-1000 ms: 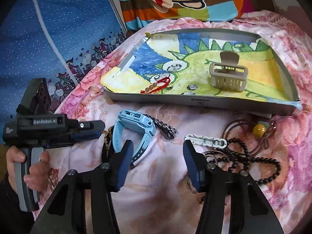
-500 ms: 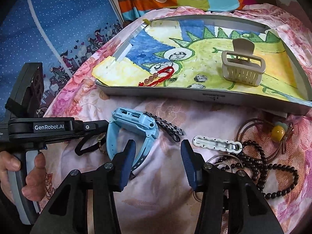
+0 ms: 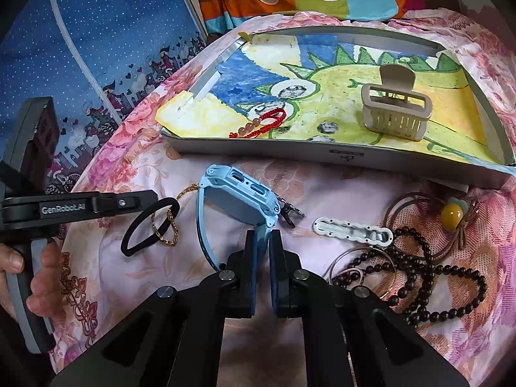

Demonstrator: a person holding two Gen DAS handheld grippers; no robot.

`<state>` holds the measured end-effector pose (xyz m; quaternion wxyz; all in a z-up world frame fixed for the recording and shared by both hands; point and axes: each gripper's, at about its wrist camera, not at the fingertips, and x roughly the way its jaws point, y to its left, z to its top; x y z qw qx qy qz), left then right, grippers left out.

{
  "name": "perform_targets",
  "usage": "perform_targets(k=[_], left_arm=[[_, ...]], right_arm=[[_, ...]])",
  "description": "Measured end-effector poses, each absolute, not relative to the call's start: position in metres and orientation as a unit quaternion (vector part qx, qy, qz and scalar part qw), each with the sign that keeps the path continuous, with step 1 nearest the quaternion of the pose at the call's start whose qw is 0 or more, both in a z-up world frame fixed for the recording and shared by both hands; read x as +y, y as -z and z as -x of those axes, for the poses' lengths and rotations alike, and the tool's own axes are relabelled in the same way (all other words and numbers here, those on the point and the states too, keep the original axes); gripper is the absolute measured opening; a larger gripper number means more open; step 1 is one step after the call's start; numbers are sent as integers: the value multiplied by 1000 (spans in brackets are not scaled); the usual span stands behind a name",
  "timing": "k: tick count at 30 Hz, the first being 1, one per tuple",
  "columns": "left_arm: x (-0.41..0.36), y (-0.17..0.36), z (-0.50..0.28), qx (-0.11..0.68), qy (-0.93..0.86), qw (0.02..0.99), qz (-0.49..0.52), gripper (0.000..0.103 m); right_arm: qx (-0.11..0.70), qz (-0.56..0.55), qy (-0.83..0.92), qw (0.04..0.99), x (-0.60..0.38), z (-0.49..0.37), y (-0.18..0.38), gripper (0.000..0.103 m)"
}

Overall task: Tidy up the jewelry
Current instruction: 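Grasp the gold chain with the left tool while the right tool grasps the blue smartwatch, then carry the gold chain into the tray with the left tool while the right tool places the smartwatch there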

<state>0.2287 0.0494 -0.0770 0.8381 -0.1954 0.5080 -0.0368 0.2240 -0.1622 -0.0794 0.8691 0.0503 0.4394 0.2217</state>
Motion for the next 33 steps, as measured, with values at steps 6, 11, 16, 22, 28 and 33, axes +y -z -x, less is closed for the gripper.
perform_targets(k=[6, 11, 16, 22, 28, 33], left_arm=[[58, 66, -218, 495, 44, 850, 176, 4], [74, 65, -211, 492, 31, 852, 174, 4], [90, 61, -204, 480, 5, 861, 169, 4], [104, 47, -195, 446, -27, 883, 141, 4], [103, 62, -200, 478, -9, 866, 146, 4], [105, 71, -203, 493, -4, 852, 176, 5]], right_arm=[[429, -35, -221, 875, -165, -220, 72, 5], [414, -25, -212, 885, -171, -218, 64, 3], [408, -10, -210, 889, -170, -218, 62, 3], [414, -10, -208, 886, -170, -219, 66, 3], [421, -18, -208, 883, -172, -220, 70, 4], [426, -22, -206, 881, -171, -221, 74, 5]])
